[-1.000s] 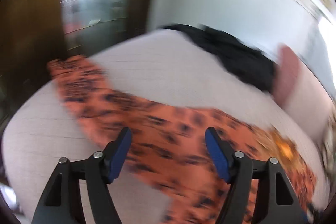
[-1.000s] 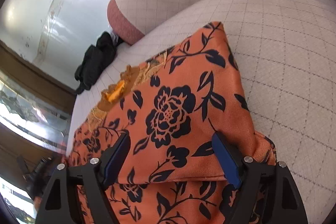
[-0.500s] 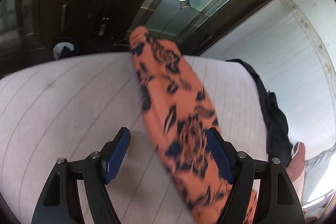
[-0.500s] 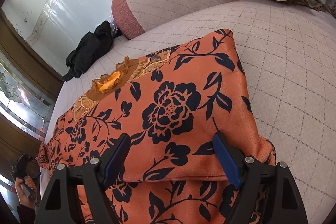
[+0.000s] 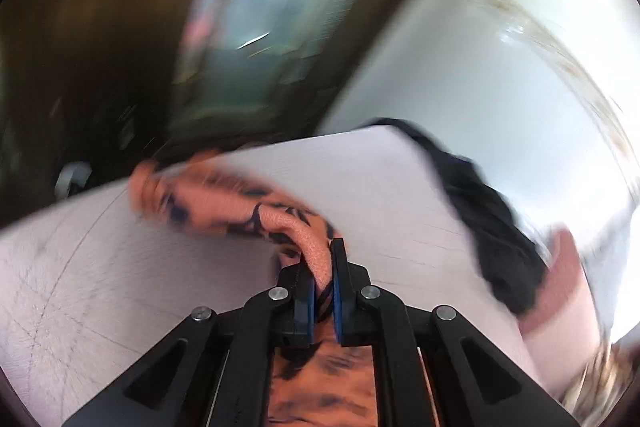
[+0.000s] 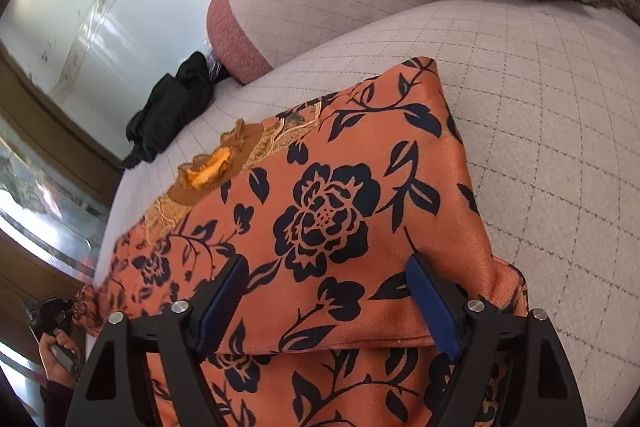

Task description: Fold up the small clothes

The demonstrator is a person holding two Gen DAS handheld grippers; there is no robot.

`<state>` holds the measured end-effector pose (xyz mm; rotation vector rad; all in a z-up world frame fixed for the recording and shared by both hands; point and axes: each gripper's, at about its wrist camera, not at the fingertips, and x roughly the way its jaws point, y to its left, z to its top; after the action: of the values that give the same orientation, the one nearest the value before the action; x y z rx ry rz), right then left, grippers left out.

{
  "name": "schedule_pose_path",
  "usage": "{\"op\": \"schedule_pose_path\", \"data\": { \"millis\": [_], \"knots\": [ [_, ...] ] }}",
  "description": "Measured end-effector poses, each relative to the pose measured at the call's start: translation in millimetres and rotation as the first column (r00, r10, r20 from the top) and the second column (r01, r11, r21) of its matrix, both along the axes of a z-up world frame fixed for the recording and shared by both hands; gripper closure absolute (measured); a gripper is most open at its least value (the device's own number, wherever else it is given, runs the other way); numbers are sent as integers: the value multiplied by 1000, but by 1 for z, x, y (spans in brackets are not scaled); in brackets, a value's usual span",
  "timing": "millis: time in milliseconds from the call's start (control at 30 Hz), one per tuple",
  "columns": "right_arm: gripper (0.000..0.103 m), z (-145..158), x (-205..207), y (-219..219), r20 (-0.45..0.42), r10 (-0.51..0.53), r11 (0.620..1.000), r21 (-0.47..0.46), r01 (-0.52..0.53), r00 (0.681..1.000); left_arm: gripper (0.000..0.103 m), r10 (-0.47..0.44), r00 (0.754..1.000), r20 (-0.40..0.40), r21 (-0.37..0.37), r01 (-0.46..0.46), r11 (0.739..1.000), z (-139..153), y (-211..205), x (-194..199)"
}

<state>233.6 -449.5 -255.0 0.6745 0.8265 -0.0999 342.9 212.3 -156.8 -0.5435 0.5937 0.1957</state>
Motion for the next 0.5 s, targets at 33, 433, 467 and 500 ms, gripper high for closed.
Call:
{"op": "schedule_pose_path", "data": {
  "millis": [33,433,467,500],
  "knots": [
    [20,0,-2,-3,6,-9,1000,23,9,1000,97,-54,998,21,41,54,998,13,-23,-1],
    [20,26,-29,-47,117,-158,983,107,146,980,44,-821,520,-235,503,788,355,7,-410,-124],
    [20,29,-32,-53,128,-176,979,121,161,976,44,-823,511,-247,541,778,320,4,-415,-135],
    [20,31,-35,-57,134,-190,976,129,173,973,44,-823,515,-239,568,761,312,5,-413,-141]
  ]
}}
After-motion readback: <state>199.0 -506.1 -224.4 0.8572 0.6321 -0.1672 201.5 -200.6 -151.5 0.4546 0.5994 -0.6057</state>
